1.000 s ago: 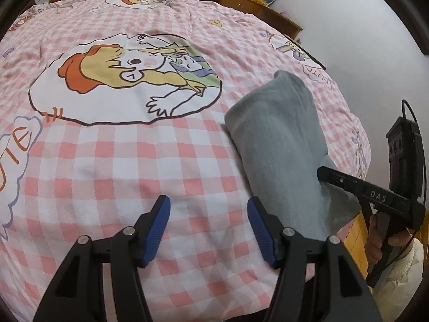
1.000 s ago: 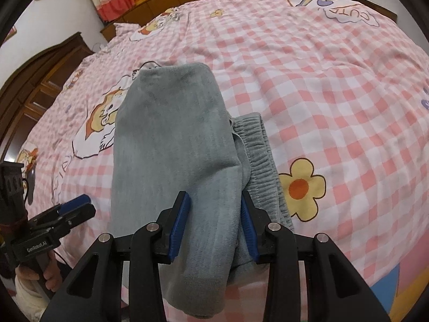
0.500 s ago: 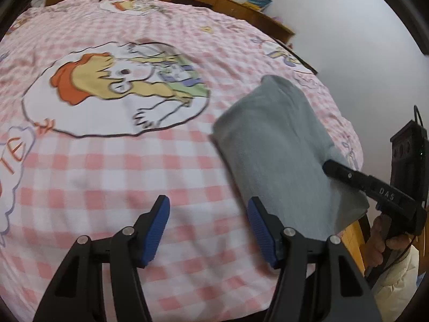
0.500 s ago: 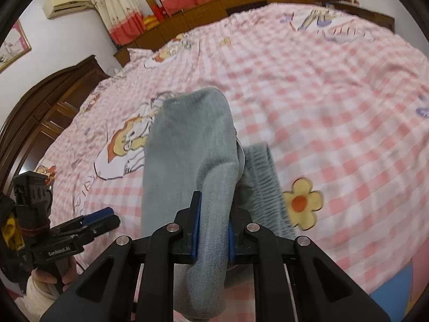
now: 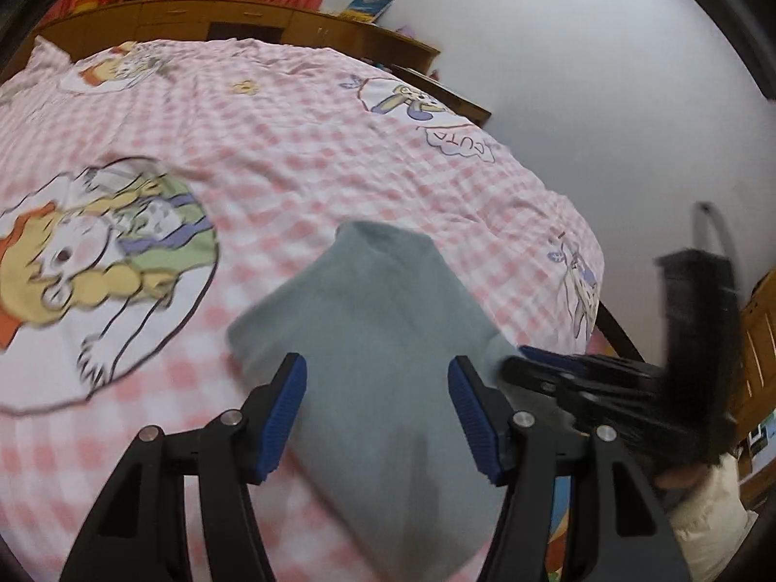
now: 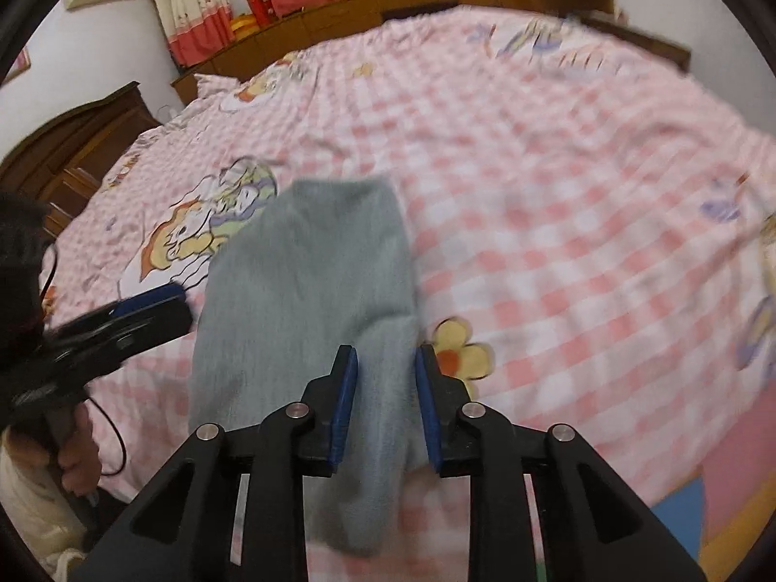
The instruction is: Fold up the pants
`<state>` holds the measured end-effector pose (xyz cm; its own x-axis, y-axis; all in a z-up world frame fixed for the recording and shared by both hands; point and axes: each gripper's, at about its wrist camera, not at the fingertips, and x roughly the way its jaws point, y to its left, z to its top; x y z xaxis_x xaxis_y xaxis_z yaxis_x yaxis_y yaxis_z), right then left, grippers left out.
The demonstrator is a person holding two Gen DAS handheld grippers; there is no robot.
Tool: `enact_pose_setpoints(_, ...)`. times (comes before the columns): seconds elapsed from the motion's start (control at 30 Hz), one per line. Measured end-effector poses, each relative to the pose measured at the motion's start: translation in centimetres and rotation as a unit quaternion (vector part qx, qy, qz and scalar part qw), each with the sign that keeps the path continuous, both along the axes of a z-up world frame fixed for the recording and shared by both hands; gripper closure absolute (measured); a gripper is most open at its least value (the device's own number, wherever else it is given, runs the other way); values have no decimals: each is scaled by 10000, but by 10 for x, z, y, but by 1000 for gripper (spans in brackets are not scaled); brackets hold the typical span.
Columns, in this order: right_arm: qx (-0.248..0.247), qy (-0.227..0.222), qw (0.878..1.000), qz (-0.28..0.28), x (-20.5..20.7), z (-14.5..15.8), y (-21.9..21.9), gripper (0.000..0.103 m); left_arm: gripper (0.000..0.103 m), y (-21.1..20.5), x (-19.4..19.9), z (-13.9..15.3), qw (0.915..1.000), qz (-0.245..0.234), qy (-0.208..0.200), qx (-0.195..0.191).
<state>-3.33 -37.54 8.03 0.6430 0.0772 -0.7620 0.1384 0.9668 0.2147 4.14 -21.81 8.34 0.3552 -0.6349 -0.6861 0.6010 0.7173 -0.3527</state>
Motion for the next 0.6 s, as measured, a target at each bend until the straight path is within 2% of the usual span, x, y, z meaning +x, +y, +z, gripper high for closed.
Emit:
enact_pose_setpoints(0.03, -23, -69, 10000, 18, -4, 4, 1, 78, 54, -7, 4, -3, 10000, -86, 2, 42)
enact_pose_setpoints(0.1, 57, -221, 9996, 169, -12, 11, 5, 78, 68, -16, 9, -9, 9998, -176, 73, 113)
enact_pose_setpoints(0.23, 377, -156, 9961, 787, -11, -1, 20, 78, 68, -25, 16, -26, 9996, -95, 167, 213)
enact_pose_setpoints(0.33, 207, 142, 9971, 716, -3, -27, 19, 78, 68, -28, 24, -36, 9992, -35, 271, 275)
enact_pose_setpoints(0.47, 312, 201, 9979, 529, -5, -47, 1, 103, 68, -28, 28, -44, 9989, -98, 360, 275)
enact_pose_setpoints(0.6, 264, 237, 9975, 605, -11, -43, 1, 103, 68, -29, 20, -40, 9990, -149, 242, 341)
